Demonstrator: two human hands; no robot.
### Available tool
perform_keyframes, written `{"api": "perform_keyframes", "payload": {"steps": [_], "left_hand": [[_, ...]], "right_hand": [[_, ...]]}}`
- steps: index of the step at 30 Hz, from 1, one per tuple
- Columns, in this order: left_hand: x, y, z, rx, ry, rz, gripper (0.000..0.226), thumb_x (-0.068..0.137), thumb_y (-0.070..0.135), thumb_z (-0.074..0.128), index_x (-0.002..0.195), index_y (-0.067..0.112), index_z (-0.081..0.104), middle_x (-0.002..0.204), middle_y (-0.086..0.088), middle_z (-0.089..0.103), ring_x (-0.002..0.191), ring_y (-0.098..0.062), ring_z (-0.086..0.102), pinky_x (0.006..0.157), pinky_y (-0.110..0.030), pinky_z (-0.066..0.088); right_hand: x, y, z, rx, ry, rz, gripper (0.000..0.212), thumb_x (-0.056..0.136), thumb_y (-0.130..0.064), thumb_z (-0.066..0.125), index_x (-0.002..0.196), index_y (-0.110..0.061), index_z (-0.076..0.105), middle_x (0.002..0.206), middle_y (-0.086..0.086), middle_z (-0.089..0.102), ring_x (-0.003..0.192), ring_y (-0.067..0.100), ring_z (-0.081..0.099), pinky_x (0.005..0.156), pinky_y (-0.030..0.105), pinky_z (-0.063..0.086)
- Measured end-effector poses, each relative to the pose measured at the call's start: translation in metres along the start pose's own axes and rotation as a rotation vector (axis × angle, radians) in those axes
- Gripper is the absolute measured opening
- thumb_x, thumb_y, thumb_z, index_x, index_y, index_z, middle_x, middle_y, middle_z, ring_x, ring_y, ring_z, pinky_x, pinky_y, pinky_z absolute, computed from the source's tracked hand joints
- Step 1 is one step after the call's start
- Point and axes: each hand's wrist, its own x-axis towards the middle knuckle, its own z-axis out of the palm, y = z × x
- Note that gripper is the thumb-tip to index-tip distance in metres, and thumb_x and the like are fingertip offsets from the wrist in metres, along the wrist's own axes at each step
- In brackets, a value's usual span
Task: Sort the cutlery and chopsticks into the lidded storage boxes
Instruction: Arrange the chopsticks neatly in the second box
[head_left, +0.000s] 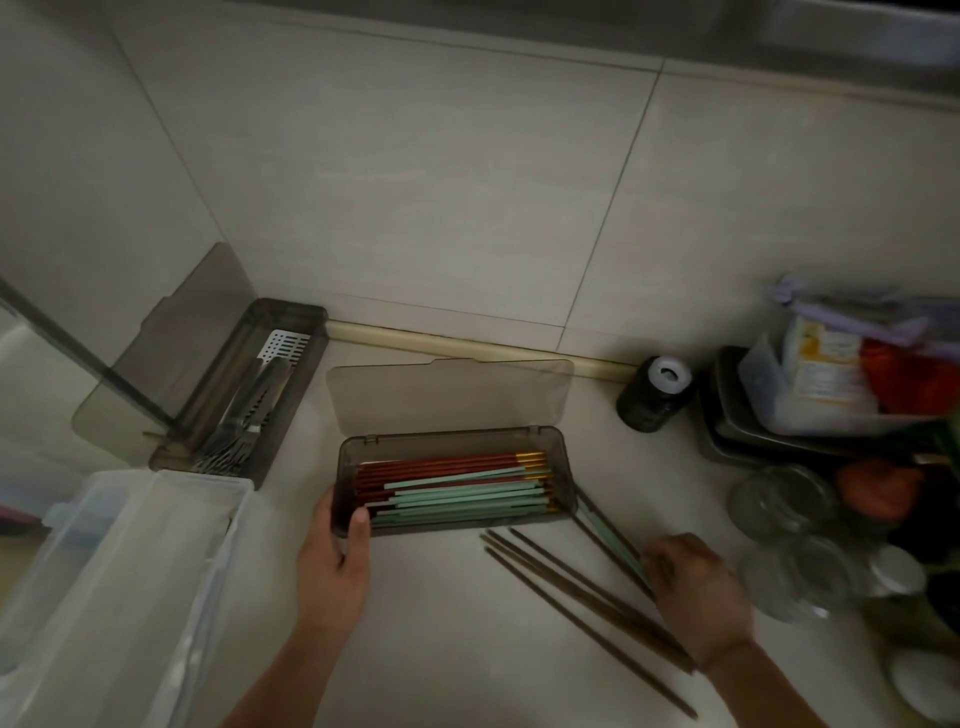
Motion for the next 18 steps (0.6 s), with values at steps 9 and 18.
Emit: {"api": "perform_keyframes", "payload": {"steps": [9,18], "left_hand": [[-0.007,-0.002,0.003,0.031,0.053,-0.024,0.061,0.089,0.063,0.036,0.14,0.029,0.037,0.111,0.006,0.06,0.098,-0.012,0.058,0.084,-0.03,0.045],[-0.008,0.001,0.003,0.014,0.036,-0.023,0.06,0.09,0.06,0.036,0.139,0.027,0.039,0.113,0.005,0.061,0.1,-0.011,0.059,0.087,-0.028,0.044]], "right_hand": [[-0.014,-0.006,-0.005,-0.206,-0.001,-0.175,0.014,0.068,-0.009,0.076,0.074,-0.019,0.068,0.079,0.001,0.062,0.062,0.023,0.061,0.037,0.03,0.046],[-0.017,-0.013,-0.01,-0.478,-0.099,-0.14,0.024,0.098,-0.034,0.036,0.104,-0.028,0.06,0.108,-0.01,0.054,0.09,0.009,0.056,0.059,0.021,0.045]]}}
